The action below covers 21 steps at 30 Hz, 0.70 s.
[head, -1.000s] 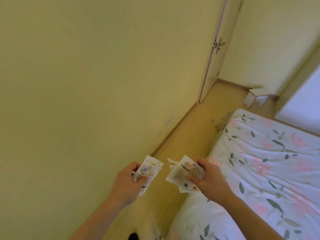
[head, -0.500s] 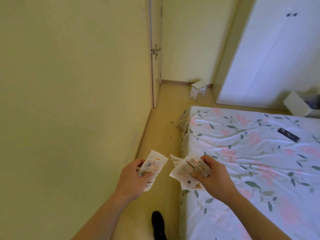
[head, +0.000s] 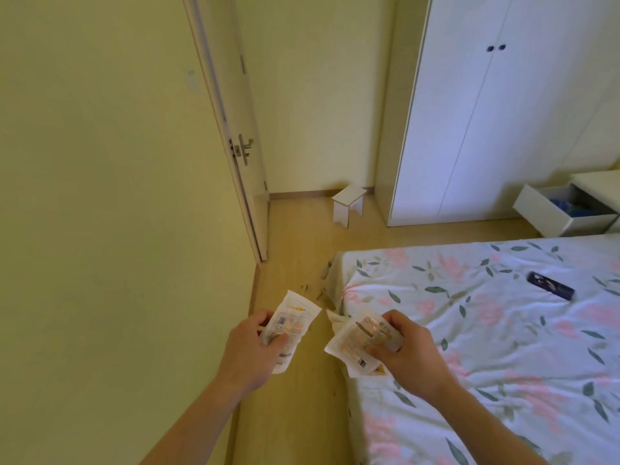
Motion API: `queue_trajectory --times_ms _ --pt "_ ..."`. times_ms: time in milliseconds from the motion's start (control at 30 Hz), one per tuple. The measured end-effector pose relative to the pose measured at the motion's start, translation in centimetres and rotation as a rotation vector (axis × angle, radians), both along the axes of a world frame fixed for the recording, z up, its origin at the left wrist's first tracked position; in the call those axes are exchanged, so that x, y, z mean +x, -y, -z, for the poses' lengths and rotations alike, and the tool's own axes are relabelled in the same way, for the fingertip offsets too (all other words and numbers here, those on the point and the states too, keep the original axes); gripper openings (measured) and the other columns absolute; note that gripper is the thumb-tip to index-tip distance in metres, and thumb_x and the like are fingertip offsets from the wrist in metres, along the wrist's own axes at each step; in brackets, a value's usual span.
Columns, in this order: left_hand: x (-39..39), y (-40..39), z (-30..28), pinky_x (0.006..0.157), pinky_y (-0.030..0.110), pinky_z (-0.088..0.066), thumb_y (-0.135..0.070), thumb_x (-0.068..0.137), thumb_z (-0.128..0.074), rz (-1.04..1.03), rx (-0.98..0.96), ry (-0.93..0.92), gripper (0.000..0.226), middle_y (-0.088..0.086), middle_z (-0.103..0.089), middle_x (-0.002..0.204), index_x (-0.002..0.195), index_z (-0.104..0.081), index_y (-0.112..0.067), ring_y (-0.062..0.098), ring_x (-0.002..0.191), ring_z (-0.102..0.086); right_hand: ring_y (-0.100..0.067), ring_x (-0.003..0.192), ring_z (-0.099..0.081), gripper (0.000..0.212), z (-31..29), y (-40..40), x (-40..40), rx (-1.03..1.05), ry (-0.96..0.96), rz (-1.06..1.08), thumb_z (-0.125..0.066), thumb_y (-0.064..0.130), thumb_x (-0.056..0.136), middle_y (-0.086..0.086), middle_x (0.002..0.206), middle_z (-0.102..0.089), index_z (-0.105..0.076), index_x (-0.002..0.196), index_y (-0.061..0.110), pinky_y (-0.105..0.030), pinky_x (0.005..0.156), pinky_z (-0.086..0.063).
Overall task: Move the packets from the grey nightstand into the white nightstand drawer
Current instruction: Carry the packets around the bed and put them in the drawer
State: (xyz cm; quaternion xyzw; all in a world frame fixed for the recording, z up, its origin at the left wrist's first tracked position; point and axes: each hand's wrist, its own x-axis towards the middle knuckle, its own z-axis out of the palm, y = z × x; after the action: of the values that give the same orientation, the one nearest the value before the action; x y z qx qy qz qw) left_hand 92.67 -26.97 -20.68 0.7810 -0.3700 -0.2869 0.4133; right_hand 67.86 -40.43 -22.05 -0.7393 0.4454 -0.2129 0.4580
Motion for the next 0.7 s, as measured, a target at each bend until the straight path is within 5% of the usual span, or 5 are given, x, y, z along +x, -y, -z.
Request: queue_trajectory --times_ms 133,300,600,700 --pt "3.2 7.1 -0.2 0.062 0.022 -0.055 -0.015 0.087 -0.075 0.024 -0.002 0.003 0.017 -0.015 -0.076 0.09 0.094 -0.07 -0.03 0.004 0.077 -0.071 -0.009 0.073 -0.068 0.022 -1.0 6.8 2.2 -0.022 -0.005 0.05 -0.079 0.01 0.081 0.012 0.082 -0.073 -0.064 0.089 0.024 -0.034 0.065 -0.058" --pt "7.3 16.5 0.4 0.063 0.025 -0.059 -0.013 0.088 -0.075 0.077 -0.003 0.006 0.021 -0.019 -0.076 0.092 0.097 -0.071 -0.032 0.003 0.08 -0.072 0.0 0.068 -0.065 0.025 -1.5 14.6 4.9 -0.027 -0.008 0.117 -0.078 0.006 0.084 0.023 0.08 -0.07 -0.061 0.088 0.025 -0.019 0.054 -0.049" --pt "15.8 35.6 2.6 0.065 0.028 -0.061 -0.014 0.088 -0.074 0.244 0.014 0.006 0.018 -0.02 -0.075 0.092 0.094 -0.069 -0.03 0.003 0.08 -0.071 -0.003 0.064 -0.065 0.021 -0.4 29.1 11.7 -0.037 -0.037 0.299 -0.079 0.011 0.085 0.015 0.077 -0.071 -0.061 0.086 0.021 -0.02 0.051 -0.049" --pt "18.2 42.0 2.4 0.057 0.017 -0.054 -0.015 0.09 -0.074 0.326 0.008 0.02 0.019 -0.017 -0.075 0.092 0.097 -0.068 -0.031 -0.002 0.079 -0.07 -0.004 0.055 -0.06 0.022 -0.1 33.5 13.6 -0.032 -0.033 0.376 -0.079 0.01 0.084 0.007 0.074 -0.07 -0.06 0.083 0.021 -0.022 0.048 -0.047"
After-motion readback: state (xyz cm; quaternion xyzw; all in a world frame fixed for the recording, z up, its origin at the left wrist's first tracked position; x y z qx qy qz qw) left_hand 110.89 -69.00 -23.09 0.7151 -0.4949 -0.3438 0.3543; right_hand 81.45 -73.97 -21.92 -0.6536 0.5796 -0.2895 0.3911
